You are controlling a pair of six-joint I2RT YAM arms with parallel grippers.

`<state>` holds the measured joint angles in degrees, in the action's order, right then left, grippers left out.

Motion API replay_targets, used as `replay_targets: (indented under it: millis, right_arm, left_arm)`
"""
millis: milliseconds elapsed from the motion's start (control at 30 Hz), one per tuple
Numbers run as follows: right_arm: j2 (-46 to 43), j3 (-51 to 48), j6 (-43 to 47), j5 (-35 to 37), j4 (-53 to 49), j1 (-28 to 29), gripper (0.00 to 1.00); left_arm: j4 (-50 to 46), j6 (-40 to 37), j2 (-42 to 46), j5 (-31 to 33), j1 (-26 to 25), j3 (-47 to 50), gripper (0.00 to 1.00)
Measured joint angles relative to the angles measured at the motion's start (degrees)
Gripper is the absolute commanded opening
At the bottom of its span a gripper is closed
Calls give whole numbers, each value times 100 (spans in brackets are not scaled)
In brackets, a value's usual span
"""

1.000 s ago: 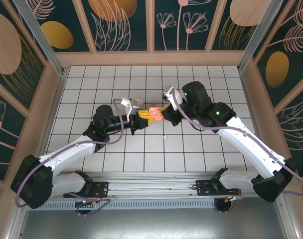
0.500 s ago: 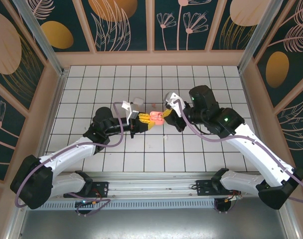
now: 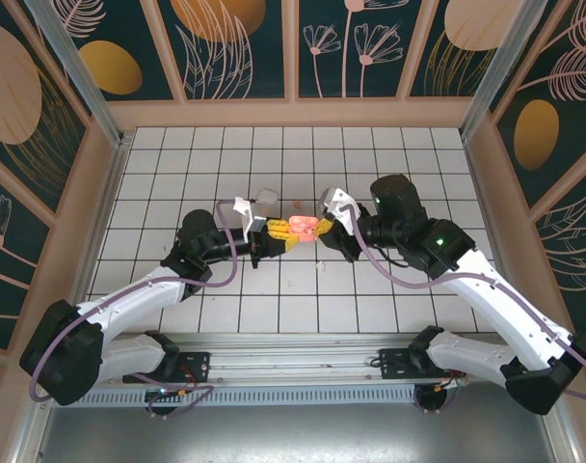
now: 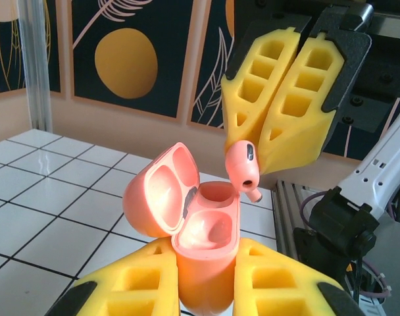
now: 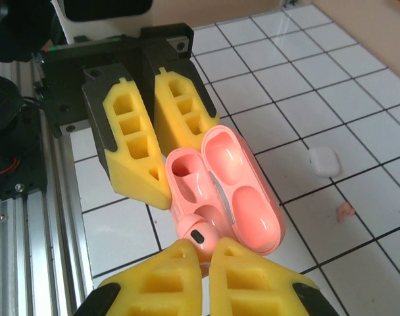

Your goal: Insert the wireless bluetooth earbuds into the charging case

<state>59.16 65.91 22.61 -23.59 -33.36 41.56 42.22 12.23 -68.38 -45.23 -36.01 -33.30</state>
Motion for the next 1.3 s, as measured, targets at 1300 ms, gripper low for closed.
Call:
replay_targets:
  millis: [1300]
  right_arm:
    - [-503, -1102, 175, 560, 1606, 205, 11]
  left_arm:
    - [210, 9, 31, 22, 0, 37, 0]
